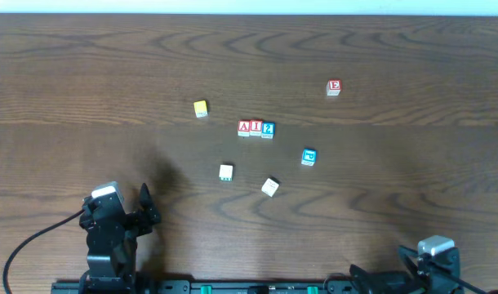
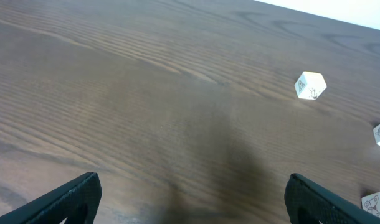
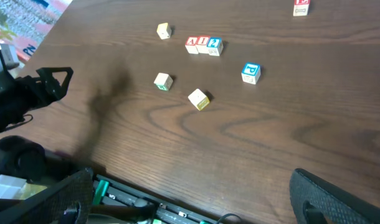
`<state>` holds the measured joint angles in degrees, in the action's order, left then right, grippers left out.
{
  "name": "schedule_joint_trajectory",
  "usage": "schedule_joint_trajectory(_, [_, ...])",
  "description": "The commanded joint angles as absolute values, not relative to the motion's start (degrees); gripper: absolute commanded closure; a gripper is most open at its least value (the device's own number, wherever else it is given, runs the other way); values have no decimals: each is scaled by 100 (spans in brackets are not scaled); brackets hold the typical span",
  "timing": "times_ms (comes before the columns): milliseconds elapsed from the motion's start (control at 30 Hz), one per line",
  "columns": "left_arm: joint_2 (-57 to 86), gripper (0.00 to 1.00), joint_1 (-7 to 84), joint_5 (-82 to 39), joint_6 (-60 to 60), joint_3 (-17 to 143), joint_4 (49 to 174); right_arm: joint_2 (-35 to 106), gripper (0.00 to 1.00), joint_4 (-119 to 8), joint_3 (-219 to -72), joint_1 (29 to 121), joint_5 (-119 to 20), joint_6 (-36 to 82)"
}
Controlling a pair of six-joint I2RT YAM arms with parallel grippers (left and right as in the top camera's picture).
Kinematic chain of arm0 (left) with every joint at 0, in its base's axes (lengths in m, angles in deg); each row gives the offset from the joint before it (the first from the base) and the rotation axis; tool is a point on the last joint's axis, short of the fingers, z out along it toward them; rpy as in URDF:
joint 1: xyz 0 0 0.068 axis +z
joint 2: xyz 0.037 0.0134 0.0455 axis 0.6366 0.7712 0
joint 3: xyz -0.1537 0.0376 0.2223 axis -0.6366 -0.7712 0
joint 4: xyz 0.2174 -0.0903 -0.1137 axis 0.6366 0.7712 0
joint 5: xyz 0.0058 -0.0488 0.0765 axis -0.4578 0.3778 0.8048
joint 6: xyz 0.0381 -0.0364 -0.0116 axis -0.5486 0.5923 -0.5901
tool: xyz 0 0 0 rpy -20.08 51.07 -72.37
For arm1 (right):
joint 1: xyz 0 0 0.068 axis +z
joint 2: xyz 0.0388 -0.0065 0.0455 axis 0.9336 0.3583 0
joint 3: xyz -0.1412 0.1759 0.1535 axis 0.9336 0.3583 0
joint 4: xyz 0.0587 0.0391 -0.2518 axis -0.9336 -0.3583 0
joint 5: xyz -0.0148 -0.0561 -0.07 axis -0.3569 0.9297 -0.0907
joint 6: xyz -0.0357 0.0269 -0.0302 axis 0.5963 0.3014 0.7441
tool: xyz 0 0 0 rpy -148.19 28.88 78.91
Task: Spell out Ai2
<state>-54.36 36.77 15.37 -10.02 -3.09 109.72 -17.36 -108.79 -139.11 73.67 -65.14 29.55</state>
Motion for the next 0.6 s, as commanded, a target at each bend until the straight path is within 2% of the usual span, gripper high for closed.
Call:
schedule_joint_trajectory(0, [-5576, 5, 3706, 1515, -1107, -416, 10952, -1762, 1, -10888, -13902, 7336, -6501, 2913])
schedule_joint_trajectory(567, [-5716, 5, 3706, 1119, -1083, -823, 10937, -1760, 1, -10888, -13902, 7336, -6499, 2916])
